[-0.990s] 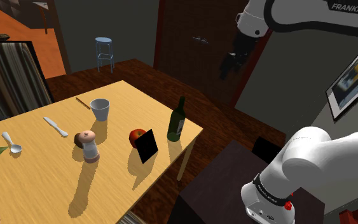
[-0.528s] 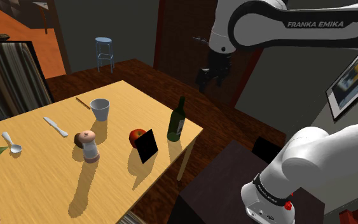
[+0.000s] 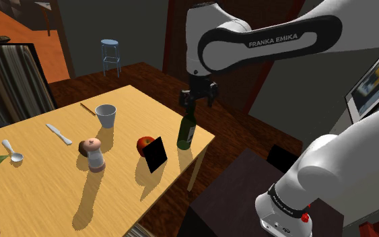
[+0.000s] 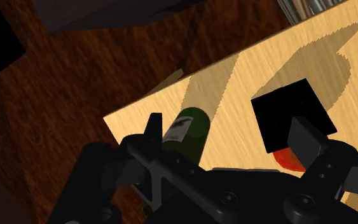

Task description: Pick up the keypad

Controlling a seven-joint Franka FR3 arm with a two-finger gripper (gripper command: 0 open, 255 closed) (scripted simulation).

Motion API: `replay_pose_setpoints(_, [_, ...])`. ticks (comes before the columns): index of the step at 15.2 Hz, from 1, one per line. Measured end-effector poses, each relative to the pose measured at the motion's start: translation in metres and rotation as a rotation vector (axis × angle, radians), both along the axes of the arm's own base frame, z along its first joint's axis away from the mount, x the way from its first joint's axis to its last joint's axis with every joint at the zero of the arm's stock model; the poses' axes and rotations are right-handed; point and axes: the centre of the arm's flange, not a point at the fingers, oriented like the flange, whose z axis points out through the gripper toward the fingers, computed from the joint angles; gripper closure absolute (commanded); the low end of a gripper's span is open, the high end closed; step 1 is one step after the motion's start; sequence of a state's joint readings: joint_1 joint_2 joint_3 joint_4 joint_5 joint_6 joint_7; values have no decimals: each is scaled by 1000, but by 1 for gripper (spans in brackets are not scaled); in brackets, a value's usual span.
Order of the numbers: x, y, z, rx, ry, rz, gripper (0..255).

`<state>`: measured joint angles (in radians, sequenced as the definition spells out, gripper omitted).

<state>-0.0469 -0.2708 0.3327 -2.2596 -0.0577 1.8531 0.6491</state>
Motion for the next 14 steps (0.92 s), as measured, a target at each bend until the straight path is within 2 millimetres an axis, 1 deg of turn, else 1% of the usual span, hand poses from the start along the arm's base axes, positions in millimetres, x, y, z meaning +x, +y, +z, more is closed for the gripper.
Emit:
replay_pose_setpoints(1, [9, 5, -9, -4, 11, -25, 0])
replay_pose_setpoints(2, [13, 11, -19, -7, 22, -50, 0])
replay_pose_setpoints(4, [29, 28, -37, -15, 43, -98, 0])
replay_pose_setpoints(5, [36, 34, -47, -18, 54, -124, 0])
replay_pose_setpoints(11, [87, 69, -115, -39, 120, -273, 0])
replay_pose_setpoints(14, [111, 81, -148, -50, 152, -347, 0])
